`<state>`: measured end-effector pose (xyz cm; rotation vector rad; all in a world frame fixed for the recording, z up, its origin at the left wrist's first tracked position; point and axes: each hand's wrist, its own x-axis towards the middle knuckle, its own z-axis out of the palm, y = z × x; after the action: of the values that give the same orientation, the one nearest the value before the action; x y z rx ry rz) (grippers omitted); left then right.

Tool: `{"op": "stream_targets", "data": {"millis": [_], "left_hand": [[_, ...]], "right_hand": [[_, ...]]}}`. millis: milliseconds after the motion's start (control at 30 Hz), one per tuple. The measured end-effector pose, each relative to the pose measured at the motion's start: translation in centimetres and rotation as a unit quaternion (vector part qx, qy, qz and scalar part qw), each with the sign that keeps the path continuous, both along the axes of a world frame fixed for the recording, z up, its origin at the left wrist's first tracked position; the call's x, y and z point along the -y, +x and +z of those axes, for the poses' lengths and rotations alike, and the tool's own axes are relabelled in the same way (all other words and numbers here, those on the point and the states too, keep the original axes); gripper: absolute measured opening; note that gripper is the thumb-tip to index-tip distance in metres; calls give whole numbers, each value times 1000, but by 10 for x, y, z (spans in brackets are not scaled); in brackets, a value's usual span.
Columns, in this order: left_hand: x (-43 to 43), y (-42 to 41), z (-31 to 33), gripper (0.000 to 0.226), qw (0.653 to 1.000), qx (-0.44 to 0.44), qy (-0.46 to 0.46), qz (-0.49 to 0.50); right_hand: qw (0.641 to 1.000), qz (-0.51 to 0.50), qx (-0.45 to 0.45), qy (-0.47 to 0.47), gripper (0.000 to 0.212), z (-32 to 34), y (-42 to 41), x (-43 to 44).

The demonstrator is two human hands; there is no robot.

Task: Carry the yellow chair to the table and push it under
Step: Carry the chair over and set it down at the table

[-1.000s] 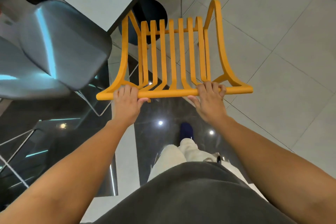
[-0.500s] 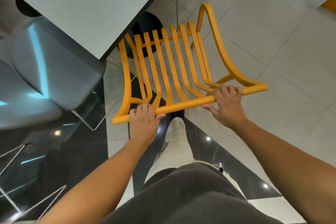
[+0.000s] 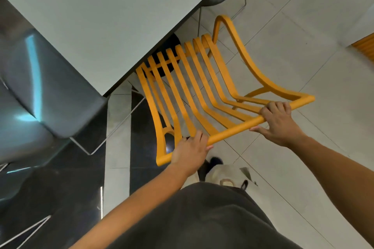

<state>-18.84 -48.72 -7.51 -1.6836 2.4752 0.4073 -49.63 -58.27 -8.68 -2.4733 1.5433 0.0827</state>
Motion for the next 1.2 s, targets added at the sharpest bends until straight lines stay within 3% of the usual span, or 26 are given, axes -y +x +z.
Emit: {"op": "stream_targets", "data": {"millis": [200, 367, 667, 1033, 1200], "left_hand": [[21, -38, -4, 42, 999, 2, -28, 38], [40, -74, -5, 47, 991, 34, -27, 130], [51, -143, 0, 46, 931, 114, -6, 347], [48, -147, 3, 48, 926, 84, -28, 368], [33, -170, -1, 59, 916, 88, -13, 391]], "right_hand": [[999, 42, 25, -14, 63, -3, -32, 42], [997, 73, 9, -9, 60, -4, -49, 81], [991, 131, -4, 26, 54, 3, -69, 109], [989, 140, 29, 25, 46, 0, -72, 110], [984, 172, 15, 33, 47, -1, -90, 114]]}}
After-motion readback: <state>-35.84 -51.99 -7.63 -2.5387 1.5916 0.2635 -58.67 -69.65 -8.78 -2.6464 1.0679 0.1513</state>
